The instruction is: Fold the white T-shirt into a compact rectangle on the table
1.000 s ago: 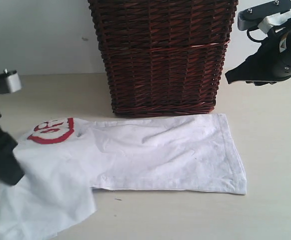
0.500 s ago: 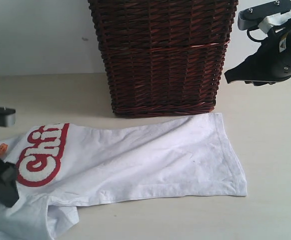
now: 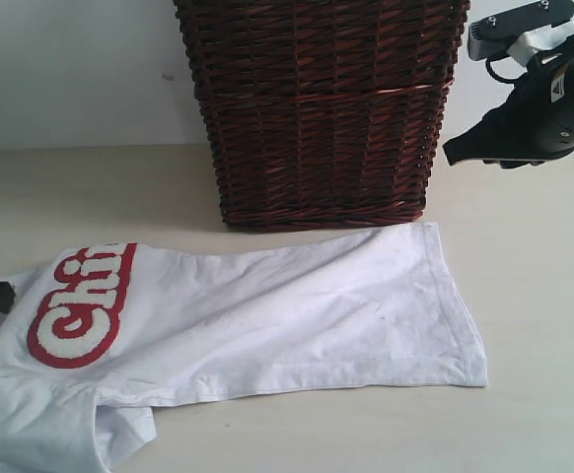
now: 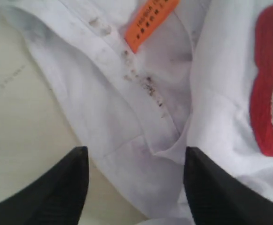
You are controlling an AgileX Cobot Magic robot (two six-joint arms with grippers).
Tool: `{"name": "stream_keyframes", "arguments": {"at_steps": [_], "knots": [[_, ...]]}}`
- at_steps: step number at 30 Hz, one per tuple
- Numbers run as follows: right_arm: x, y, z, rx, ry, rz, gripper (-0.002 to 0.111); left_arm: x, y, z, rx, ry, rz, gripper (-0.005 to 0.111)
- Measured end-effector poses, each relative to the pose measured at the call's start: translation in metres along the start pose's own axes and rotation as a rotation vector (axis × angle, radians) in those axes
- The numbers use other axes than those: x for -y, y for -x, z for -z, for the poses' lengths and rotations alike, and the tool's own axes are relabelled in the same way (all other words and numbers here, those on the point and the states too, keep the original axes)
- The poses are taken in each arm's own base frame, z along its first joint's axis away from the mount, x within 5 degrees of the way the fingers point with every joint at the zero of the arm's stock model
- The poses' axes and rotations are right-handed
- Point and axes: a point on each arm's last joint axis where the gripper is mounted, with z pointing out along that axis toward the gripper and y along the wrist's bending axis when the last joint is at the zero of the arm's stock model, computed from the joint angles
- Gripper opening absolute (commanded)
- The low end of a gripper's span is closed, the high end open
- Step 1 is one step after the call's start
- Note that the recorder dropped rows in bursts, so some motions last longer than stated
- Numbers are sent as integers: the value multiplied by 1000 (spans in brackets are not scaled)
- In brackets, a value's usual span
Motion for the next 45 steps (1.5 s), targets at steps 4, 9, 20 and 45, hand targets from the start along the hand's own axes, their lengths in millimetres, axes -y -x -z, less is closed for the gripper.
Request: {"name": "stream_keyframes", "arguments": {"at_steps": [4, 9, 20, 45], "knots": [[0, 0, 0, 2, -1, 2, 30, 6, 8, -21, 25, -42, 21, 56], [0, 0, 0, 4, -1, 4, 30, 6, 19, -42, 86, -27, 30, 56], [0, 1, 0, 14, 0, 6, 30, -13, 34, -54, 198, 54, 64, 64], [0, 2, 0, 19, -3, 13, 30, -35, 76, 20, 381, 137, 1, 0]]}}
